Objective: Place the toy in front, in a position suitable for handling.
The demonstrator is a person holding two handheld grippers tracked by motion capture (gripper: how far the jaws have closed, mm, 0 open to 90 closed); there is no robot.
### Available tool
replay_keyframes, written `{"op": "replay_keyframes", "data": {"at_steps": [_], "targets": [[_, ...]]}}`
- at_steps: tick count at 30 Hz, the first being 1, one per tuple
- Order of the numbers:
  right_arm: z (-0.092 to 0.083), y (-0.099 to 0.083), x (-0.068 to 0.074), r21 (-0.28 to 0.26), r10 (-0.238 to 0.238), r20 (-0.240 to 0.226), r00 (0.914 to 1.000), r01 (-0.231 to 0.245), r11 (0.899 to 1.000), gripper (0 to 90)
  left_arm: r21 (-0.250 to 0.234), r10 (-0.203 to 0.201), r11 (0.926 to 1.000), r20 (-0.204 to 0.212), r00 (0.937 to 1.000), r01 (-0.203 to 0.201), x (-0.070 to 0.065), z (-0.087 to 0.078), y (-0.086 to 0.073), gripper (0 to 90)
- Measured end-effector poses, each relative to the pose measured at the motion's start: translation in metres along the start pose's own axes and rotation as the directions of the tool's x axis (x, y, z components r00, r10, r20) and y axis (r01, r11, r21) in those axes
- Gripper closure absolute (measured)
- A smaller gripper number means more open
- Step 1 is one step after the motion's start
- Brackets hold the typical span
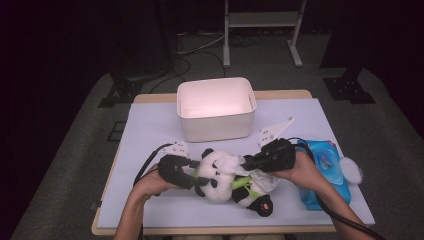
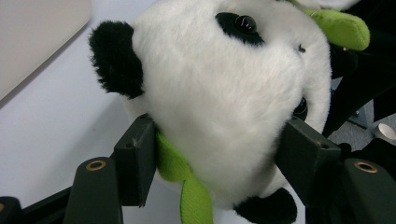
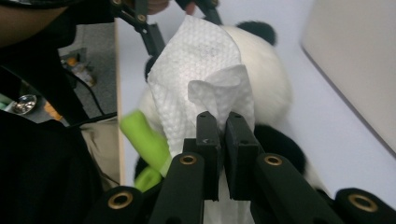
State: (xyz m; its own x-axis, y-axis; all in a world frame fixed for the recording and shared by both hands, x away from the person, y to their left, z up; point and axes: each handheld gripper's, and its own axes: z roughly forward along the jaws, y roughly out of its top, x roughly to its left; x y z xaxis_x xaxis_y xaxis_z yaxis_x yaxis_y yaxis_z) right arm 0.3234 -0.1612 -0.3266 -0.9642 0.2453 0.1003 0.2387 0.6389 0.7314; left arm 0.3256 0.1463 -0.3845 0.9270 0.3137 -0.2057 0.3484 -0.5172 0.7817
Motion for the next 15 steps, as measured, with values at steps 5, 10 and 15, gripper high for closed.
{"op": "replay_keyframes", "data": {"at_steps": [5, 10, 15], "targets": [[0.018, 0.013, 0.009, 0.034, -0.040, -0.028, 0.9988, 0.041, 0.999, 84.3, 0.017, 0.014, 0.9998, -0.012, 0.9998, -0.014, -0.003, 0.000, 0.002, 33.8], [0.020, 0.009, 0.009, 0.057, -0.036, -0.031, 0.9989, 0.037, 0.998, 84.3, 0.022, 0.008, 0.9997, -0.007, 0.9999, -0.008, -0.002, 0.000, 0.001, 32.6], [0.012, -0.005, 0.006, 0.072, -0.008, 0.000, 1.0000, 0.008, 0.997, 84.3, 0.014, 0.015, 0.9998, 0.002, 0.9999, -0.015, -0.004, -0.001, 0.003, 30.9]]}}
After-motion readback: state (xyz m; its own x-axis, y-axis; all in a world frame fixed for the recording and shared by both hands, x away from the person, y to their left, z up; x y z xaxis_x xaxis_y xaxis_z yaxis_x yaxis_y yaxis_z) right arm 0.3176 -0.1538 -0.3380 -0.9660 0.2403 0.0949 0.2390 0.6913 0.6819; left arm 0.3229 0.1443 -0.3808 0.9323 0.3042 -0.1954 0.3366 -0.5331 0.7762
